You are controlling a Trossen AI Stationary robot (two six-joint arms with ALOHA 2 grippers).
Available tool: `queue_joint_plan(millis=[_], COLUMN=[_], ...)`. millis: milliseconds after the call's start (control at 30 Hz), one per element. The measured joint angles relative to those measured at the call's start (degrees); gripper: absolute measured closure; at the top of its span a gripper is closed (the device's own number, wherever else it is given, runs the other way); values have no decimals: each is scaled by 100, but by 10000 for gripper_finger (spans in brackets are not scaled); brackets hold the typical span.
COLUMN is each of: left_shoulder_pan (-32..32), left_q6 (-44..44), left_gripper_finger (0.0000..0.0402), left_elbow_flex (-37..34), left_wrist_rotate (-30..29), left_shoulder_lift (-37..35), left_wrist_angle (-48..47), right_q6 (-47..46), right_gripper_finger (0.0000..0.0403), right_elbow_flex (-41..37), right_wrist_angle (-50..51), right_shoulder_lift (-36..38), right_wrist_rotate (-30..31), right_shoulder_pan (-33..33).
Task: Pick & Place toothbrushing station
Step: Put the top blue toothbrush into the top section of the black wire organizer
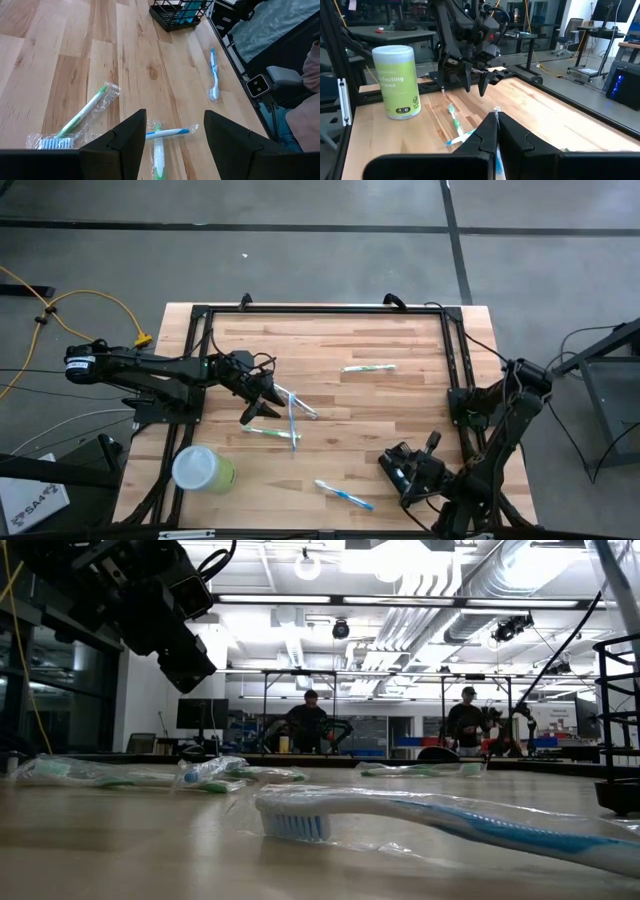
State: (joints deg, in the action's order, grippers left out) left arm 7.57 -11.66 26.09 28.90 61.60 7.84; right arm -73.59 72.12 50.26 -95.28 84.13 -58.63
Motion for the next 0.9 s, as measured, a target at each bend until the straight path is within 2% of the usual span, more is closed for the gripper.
queue_joint_plan(millis=[267,667,900], left_shoulder_pan=[-2,-2,-5], left_q6=[-24,-42,-70], left_gripper_finger=[206,206,206], left_elbow_flex=[-1,-2,-2], left_wrist_rotate=[-8,-4,12], left_shoulder_lift=[0,0,-2], left_wrist_angle=[152,155,163], right_q6=[-359,-589,-714], right_gripper_finger=[400,400,400], right_elbow_flex=[0,0,0], right_wrist_angle=[68,111,217], right_shoulder_lift=[-261,-276,-276], right_wrist_rotate=[-34,-19,-315], right_shoulder_pan=[17,86,266])
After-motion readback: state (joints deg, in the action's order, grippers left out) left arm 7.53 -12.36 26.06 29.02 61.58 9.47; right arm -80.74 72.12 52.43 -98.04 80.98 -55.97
